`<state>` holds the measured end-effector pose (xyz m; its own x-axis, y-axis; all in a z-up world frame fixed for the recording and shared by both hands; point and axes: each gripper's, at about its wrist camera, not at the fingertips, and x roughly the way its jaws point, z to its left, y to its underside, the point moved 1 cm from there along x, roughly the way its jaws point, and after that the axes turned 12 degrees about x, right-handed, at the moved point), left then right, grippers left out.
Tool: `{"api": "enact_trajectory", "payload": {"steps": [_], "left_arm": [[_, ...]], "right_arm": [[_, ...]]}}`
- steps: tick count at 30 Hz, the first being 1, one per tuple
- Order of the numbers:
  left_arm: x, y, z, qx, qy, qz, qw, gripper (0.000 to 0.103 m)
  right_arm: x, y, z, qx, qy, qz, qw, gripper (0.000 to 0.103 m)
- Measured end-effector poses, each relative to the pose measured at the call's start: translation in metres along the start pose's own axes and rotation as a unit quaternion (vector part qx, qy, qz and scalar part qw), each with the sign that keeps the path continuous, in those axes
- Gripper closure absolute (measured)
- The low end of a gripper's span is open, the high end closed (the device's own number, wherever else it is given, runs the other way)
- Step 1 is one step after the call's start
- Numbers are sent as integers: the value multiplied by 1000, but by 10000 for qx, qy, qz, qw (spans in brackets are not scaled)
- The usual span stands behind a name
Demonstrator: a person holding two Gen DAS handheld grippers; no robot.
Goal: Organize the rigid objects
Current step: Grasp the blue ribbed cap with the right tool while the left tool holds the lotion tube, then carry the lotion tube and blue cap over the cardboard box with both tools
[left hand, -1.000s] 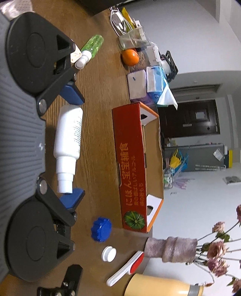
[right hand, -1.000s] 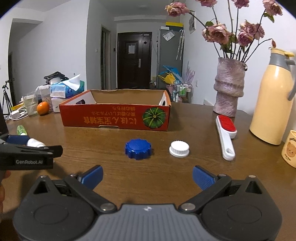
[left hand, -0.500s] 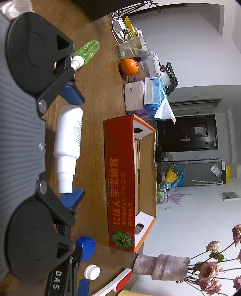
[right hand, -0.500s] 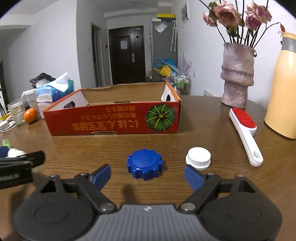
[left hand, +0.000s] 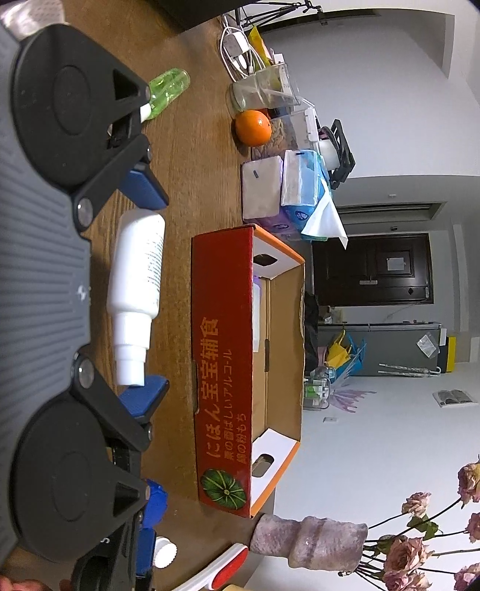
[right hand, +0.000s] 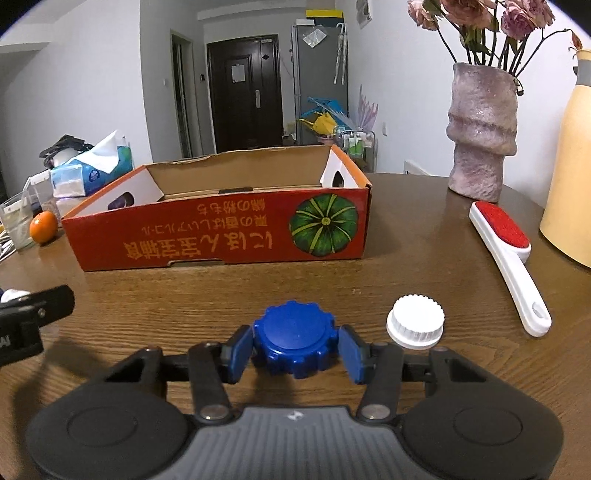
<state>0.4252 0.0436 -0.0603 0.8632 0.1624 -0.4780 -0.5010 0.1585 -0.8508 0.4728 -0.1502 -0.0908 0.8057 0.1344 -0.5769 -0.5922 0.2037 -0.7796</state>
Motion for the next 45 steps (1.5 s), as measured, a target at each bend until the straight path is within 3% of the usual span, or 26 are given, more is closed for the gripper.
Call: {"api": "enact_trajectory", "payload": {"steps": [25, 45], "left_arm": [[6, -27, 1, -216, -232, -314, 9990, 5], [46, -68, 2, -453, -380, -521, 9969, 5]], "right_arm": [[-23, -27, 7, 381, -655, -1272, 9890, 53], [2, -59, 11, 476, -858, -1621, 9819, 53]]}}
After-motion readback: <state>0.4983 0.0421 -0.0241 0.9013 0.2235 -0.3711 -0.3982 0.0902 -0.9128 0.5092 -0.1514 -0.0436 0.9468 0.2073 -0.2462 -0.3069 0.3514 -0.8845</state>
